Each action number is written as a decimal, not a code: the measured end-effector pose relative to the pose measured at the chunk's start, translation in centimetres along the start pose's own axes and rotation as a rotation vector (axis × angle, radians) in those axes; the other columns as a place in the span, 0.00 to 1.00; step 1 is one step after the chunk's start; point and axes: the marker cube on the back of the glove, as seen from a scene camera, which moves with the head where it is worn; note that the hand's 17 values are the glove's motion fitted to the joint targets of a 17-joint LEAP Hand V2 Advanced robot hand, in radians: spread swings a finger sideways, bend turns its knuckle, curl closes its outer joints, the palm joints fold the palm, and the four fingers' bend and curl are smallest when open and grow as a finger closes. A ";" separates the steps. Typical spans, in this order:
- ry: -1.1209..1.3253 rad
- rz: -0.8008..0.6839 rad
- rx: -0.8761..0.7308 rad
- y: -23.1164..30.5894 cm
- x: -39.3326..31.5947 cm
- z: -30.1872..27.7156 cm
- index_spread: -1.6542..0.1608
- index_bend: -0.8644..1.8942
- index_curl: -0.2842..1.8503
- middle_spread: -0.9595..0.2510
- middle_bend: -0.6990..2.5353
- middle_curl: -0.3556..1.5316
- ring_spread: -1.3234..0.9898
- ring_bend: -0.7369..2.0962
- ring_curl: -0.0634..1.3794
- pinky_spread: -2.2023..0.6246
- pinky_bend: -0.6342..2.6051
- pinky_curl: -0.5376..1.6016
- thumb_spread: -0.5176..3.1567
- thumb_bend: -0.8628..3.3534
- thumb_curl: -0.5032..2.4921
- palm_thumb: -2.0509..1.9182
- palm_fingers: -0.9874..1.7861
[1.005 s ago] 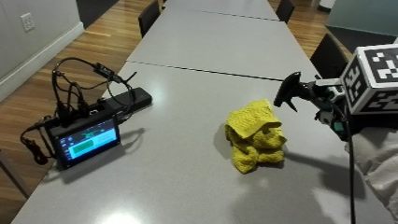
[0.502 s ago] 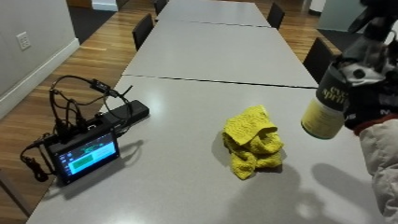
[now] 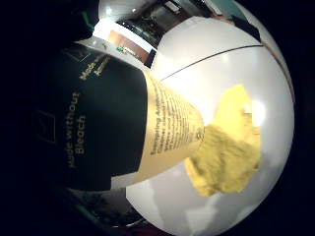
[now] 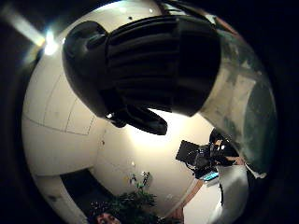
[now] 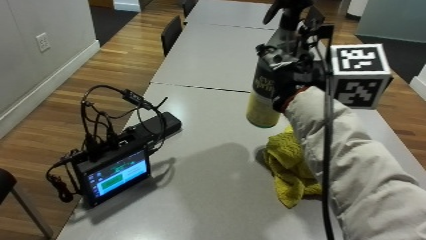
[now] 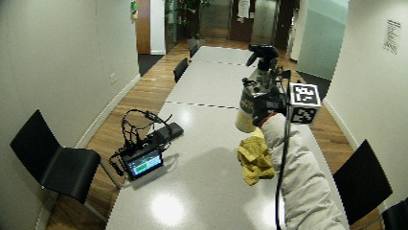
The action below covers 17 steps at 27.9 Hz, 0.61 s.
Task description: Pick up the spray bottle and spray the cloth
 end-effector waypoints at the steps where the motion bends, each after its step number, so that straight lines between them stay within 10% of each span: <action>1: 0.002 0.022 -0.012 0.0 0.9 0.9 0.78 0.38 0.32 0.76 0.30 0.45 0.55 0.39 0.35 0.81 0.25 0.43 0.33 0.20 0.40 0.80 0.59; 17: 0.001 0.262 -0.061 3.0 12.4 1.1 0.76 0.40 0.35 0.76 0.32 0.46 0.56 0.35 0.33 0.82 0.21 0.39 0.36 0.20 0.40 0.81 0.53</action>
